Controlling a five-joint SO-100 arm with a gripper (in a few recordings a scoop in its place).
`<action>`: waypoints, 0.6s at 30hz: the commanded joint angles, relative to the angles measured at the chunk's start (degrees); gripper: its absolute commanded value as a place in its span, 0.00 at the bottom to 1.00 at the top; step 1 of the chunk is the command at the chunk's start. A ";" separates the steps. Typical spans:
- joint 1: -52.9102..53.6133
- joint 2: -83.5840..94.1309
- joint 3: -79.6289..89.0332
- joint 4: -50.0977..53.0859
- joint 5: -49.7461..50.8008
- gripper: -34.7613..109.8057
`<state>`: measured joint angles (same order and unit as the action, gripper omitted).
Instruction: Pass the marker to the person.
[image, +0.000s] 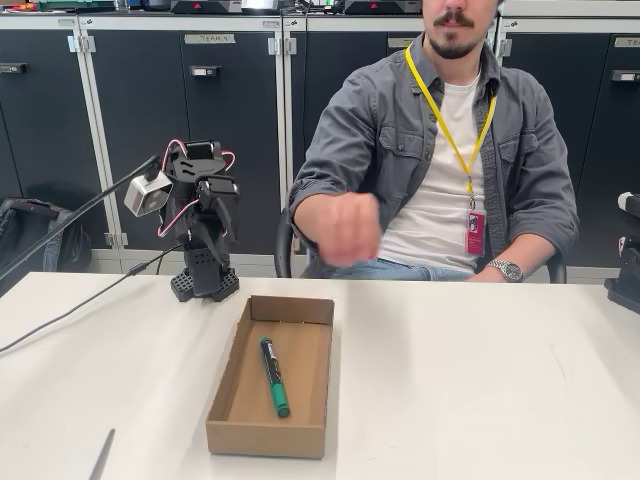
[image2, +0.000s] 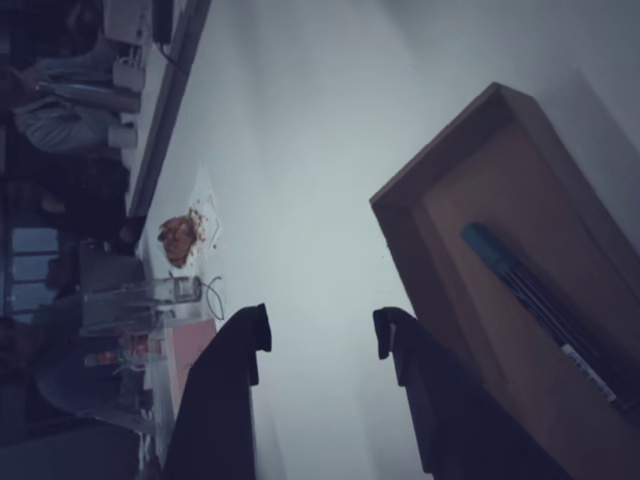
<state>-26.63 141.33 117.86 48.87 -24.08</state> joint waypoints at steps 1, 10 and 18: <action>-3.52 -0.44 -6.15 0.18 -2.46 0.40; -5.54 -8.44 -13.54 3.08 -11.87 0.43; -2.81 -26.54 -30.50 5.27 -21.45 0.45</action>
<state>-30.06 120.50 97.56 54.58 -42.63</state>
